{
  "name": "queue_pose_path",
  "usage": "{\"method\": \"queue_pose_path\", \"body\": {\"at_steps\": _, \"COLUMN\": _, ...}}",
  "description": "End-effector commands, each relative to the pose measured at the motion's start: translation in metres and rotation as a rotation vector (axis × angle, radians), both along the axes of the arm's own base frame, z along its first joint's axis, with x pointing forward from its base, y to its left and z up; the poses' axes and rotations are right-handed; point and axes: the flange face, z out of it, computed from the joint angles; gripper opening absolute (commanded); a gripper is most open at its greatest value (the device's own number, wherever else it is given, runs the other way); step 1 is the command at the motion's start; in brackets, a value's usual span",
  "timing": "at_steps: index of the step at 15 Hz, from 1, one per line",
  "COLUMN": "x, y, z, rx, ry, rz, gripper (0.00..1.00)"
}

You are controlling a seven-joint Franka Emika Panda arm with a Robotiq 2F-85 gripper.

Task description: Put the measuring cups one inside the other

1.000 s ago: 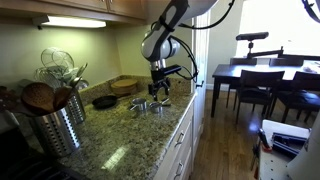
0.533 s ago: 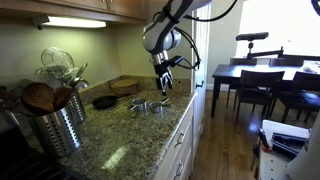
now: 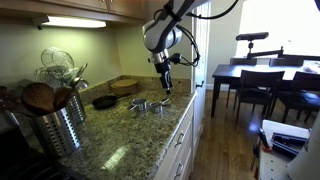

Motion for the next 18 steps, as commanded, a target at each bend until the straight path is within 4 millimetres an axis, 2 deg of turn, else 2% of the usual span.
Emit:
{"method": "queue_pose_path", "body": {"at_steps": 1, "x": 0.002, "y": -0.001, "z": -0.003, "rx": 0.006, "ry": -0.015, "rz": 0.032, "gripper": 1.00}}
{"method": "queue_pose_path", "body": {"at_steps": 10, "x": 0.011, "y": -0.016, "z": -0.030, "rx": -0.031, "ry": -0.049, "rz": 0.221, "gripper": 1.00}}
{"method": "queue_pose_path", "body": {"at_steps": 18, "x": 0.036, "y": -0.025, "z": -0.060, "rx": -0.043, "ry": -0.038, "rz": 0.386, "gripper": 1.00}}
